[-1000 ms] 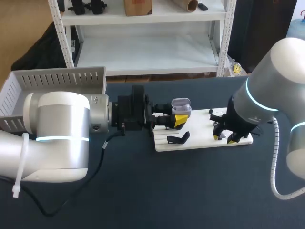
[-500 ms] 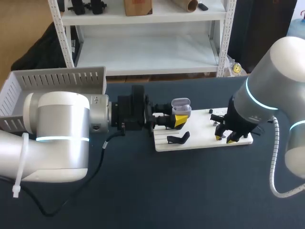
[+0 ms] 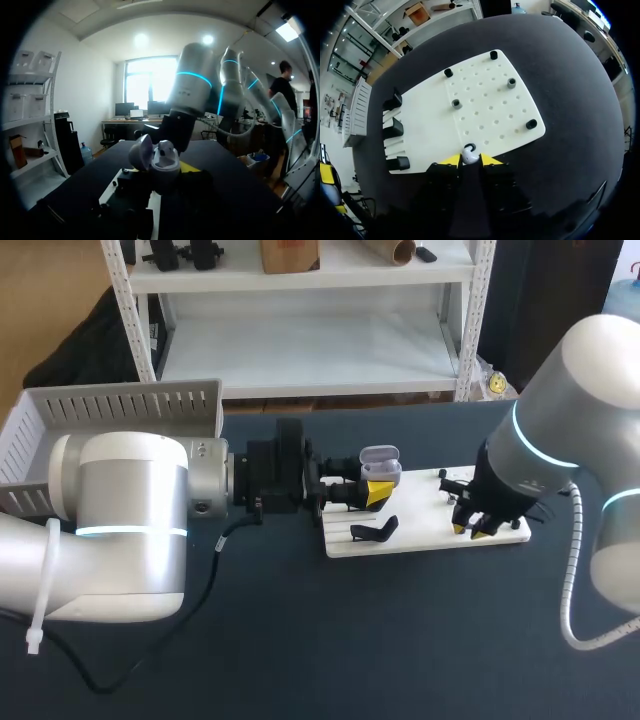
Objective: Pick up each earbud case from the left stands, insert the matching earbuds, close the lid, and place the case in the box.
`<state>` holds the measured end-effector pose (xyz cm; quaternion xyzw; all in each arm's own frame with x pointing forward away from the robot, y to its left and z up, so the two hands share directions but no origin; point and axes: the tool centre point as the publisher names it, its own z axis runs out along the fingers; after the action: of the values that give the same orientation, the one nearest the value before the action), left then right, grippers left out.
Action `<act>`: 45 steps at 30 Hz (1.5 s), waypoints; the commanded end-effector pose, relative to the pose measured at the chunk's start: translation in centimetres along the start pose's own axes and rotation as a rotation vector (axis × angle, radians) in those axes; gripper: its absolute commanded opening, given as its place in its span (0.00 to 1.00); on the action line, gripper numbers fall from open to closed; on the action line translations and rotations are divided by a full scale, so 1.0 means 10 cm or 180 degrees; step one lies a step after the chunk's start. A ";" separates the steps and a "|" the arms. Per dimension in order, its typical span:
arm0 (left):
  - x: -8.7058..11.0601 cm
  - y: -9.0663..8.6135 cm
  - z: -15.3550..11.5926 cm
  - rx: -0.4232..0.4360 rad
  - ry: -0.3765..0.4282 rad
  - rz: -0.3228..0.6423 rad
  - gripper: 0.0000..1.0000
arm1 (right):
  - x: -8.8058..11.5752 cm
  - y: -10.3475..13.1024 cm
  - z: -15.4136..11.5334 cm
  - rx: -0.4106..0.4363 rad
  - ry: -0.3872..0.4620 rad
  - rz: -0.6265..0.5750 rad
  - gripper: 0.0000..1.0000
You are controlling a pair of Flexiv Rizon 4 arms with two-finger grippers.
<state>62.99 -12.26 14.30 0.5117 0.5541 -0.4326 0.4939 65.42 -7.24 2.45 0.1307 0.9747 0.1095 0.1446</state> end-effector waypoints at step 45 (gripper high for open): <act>0.01 0.00 0.00 -0.0008 -0.0016 0.0007 0.00 | 0.06 0.16 -1.01 0.0041 0.0483 -0.0408 0.00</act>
<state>62.99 -12.27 14.31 0.5117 0.5541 -0.4326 0.4939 62.55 -7.39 10.57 0.0659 0.9877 0.1044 0.0959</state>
